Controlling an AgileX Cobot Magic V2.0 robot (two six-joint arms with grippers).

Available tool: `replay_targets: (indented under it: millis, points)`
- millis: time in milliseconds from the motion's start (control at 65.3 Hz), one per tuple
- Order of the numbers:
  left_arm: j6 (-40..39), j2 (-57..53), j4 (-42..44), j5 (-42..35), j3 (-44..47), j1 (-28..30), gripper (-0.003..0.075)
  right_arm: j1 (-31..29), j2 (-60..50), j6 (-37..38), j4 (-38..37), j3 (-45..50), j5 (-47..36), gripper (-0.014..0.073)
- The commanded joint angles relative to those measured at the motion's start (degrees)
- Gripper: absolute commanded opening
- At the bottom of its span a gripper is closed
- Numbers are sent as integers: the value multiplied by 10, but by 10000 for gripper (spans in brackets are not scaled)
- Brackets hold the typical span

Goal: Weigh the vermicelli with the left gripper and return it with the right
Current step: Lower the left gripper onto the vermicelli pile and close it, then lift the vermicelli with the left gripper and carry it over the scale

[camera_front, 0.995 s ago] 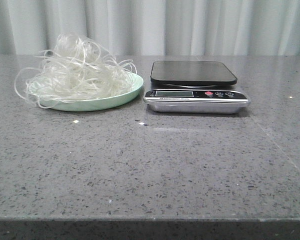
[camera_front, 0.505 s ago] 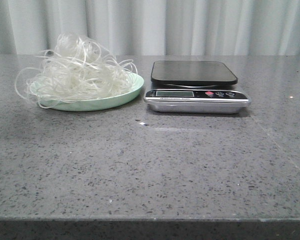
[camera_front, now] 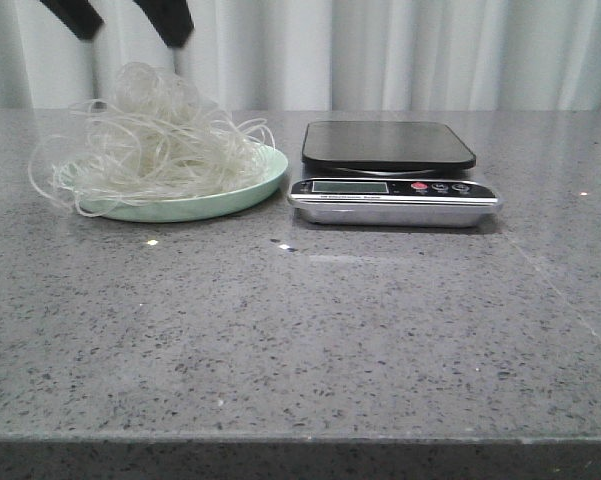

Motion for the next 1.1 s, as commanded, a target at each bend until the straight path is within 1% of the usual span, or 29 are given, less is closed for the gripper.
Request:
replay_targets:
  millis: [0,306,367,429,490,505,536,612,643,658,673,689,735,765,888,1010,1087]
  points:
    - [0,7,-22,-5,-37,-4,640,1,-10,-1,-6,-4,-47,187]
    - [-1,56,-24,9,-37,-4,637,1,-10,-1,-6,-4,-47,187]
    - [-1,65,-24,14,-37,-4,625,1,-10,-1,-6,-4,-47,187]
    - [-1,70,-24,20,-37,-4,590,1,-10,-1,-6,-4,-47,187]
    - [-1,74,-23,20,-37,-4,523,1,-10,-1,-6,-4,-47,187]
    - [-1,74,-23,20,-37,-4,488,1,-10,-1,-6,-4,-47,187]
    - [-1,74,-23,20,-37,-4,447,1,-10,-1,-6,-4,-47,187]
    - [-1,74,-23,21,-41,-4,277,1,-10,-1,-6,-4,-47,187]
    - [-1,74,-23,24,-47,-4,202,1,-10,-1,-6,-4,-47,187]
    - [-1,74,-23,25,-51,-4,144,1,-10,-1,-6,-4,-47,187]
    - [-1,74,-23,27,-55,-4,111,1,-10,-1,-6,-4,-47,187]
    - [-1,74,-23,29,-57,-4,105,1,-10,-1,-6,-4,-47,187]
    - [-1,74,-23,35,-76,-4,150,1,-10,-1,-6,-4,-47,187]
    - [-1,74,-25,40,-88,-5,158,1,-10,-1,-6,-4,-47,187]
    - [-1,74,-44,52,-147,-15,125,1,-10,-1,-6,-4,-47,187]
    - [0,74,-70,48,-209,-28,127,1,-10,-1,-6,-4,-47,187]
    - [0,74,-78,29,-244,-43,127,1,-10,-1,-6,-4,-47,187]
